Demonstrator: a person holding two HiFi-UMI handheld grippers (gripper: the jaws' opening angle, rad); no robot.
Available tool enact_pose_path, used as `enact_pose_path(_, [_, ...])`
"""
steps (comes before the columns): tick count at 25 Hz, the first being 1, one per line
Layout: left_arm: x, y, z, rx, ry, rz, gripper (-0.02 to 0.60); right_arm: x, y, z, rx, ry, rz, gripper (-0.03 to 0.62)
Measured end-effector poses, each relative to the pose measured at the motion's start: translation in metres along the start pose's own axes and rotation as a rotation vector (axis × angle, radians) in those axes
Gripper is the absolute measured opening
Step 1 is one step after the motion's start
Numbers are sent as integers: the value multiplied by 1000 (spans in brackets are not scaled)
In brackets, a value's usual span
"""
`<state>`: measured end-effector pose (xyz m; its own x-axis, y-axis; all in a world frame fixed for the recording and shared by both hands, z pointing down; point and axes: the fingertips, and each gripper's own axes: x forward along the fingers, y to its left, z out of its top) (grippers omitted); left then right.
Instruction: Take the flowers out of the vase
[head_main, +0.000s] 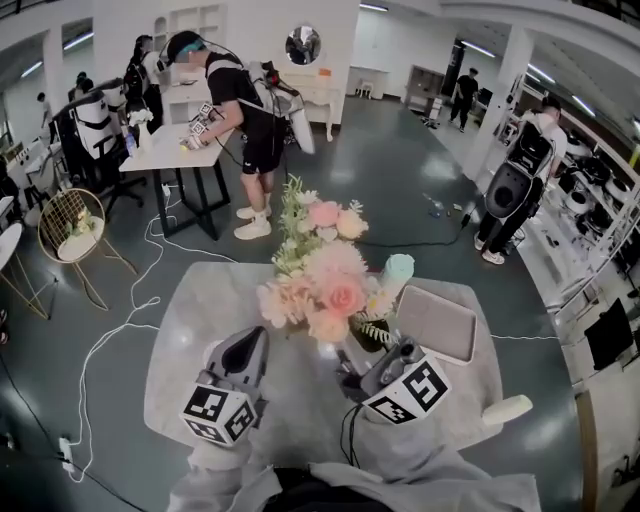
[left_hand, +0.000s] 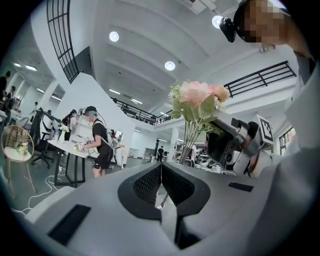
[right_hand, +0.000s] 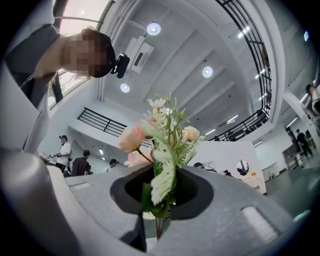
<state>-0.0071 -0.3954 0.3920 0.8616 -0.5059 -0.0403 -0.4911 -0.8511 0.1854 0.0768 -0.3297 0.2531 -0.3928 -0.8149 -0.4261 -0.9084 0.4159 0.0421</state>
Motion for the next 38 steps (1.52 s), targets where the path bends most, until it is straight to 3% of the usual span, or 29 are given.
enact_pose_path(6, [28, -15, -23, -18, 44, -101, 3, -20, -23, -26, -27, 82, -113, 75])
enact_pose_path(12, [60, -69, -53, -46, 111, -169, 3, -80, -58, -38, 11, 167, -216, 75])
enact_pose_path(21, [77, -95, -119, -119, 252, -229, 3, -131, -77, -105, 124, 317, -354, 75])
enact_pose_path(28, [69, -112, -171, -153, 374, -229, 3, -182, -75, -157, 187, 467, -445, 75])
enact_pose_path(38, [51, -104, -212, -165, 462, -212, 3, -211, -64, -197, 227, 537, -511, 75])
